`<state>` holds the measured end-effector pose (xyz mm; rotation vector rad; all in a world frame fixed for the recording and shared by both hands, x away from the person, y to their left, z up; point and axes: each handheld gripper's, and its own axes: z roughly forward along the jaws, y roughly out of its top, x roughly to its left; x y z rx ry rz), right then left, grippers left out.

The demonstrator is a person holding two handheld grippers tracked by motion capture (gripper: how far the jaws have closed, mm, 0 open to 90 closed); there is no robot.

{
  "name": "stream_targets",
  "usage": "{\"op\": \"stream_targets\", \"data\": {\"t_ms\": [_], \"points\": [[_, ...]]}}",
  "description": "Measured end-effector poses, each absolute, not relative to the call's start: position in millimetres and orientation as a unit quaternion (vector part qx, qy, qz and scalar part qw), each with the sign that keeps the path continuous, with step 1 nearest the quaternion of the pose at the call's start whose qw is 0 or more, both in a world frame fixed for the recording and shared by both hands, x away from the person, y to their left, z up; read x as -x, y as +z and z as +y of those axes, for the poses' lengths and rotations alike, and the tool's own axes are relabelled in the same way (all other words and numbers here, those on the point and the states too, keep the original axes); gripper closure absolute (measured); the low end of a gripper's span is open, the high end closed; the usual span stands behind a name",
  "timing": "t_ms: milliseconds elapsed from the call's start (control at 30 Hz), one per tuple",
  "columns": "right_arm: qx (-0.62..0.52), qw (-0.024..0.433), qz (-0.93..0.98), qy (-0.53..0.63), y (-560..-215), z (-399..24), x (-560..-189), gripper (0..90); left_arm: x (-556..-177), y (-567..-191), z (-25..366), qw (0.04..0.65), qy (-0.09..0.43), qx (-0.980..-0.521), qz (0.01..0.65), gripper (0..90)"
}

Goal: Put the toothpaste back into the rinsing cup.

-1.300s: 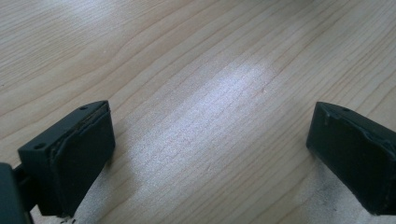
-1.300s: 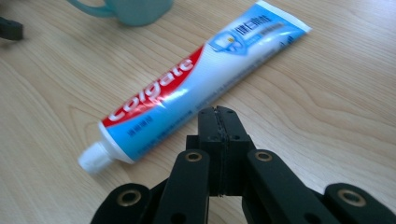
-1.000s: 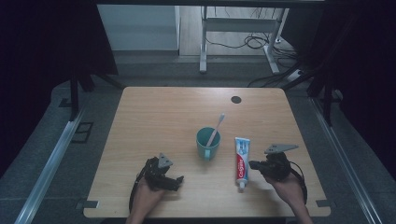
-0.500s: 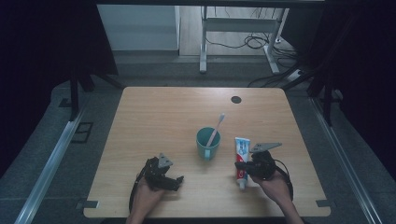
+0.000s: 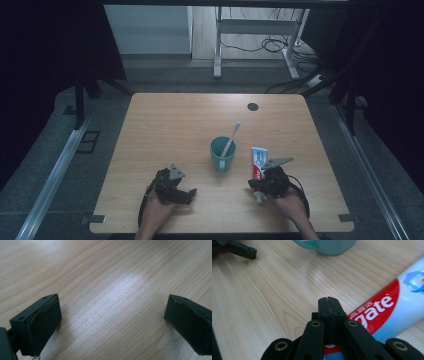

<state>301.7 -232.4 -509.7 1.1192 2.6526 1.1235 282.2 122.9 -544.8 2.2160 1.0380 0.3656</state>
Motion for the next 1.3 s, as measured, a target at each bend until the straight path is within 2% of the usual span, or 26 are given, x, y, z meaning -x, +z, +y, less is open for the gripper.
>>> {"op": "stream_targets", "data": {"t_ms": [967, 1167, 1300], "points": [[-0.402, 0.045, 0.847, 0.343, -509.7, -281.3, -294.4, 88.2, -282.2, -544.7, 123.1, 0.326, 0.140, -0.847, 0.395, 1.2], [-0.399, 0.051, 0.850, 0.341, -502.1, -283.9, -290.5, 83.4, -282.2, -544.7, 123.1, 0.326, 0.140, -0.847, 0.395, 1.2], [-0.402, 0.065, 0.847, 0.342, -492.3, -291.7, -287.8, 75.9, -282.3, -544.7, 123.1, 0.326, 0.140, -0.847, 0.395, 1.2]]}}
